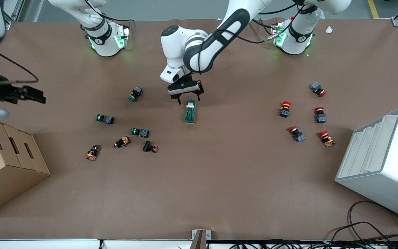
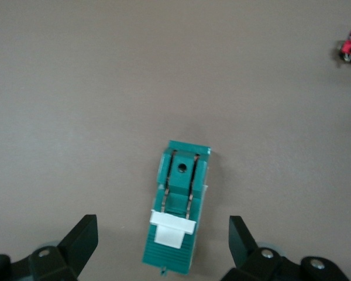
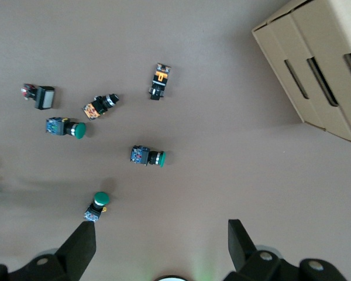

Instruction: Close load switch with both arms

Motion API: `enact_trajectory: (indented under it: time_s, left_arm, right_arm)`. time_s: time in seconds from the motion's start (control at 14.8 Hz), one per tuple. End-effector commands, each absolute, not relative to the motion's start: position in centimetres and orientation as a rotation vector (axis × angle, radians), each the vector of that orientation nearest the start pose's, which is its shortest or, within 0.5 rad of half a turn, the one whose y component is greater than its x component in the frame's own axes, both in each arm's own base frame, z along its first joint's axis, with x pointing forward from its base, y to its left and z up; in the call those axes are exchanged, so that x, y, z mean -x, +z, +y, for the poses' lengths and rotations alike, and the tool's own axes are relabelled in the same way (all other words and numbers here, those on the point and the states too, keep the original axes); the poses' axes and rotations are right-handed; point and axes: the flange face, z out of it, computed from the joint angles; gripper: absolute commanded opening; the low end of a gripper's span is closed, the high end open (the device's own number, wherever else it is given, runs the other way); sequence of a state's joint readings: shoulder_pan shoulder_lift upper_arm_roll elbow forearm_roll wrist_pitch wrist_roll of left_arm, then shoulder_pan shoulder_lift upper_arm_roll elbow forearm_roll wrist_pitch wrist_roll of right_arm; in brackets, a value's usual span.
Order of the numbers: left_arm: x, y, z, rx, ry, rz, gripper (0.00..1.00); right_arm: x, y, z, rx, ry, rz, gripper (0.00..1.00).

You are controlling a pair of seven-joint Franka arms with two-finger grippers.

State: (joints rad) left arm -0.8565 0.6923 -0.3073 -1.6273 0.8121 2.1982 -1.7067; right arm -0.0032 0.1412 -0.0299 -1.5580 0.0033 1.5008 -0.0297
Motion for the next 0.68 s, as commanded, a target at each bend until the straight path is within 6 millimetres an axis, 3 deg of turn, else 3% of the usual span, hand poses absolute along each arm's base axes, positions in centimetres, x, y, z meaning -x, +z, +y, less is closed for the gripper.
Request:
enact_trajectory:
  time_s: [0.0, 0.27, 0.61]
  left_arm:
    - [-29.6, 19.6, -60.5, 2.919, -0.819, -0.051, 0.98]
    - [-27.1, 15.5, -58.7, 2.867, -1.074, 0.006, 0.98]
    - [-26.2, 12.1, -57.9, 2.885, -1.328, -0.032, 0.98]
  right_arm:
    - [-59.3, 53.3, -1.5, 3.116, 0.333, 0.008, 1.00]
    - [-59.3, 52.6, 2.2, 3.035, 0.354, 0.329, 1.00]
    - [-59.2, 50.9, 8.5, 2.971, 0.353, 0.592, 1.00]
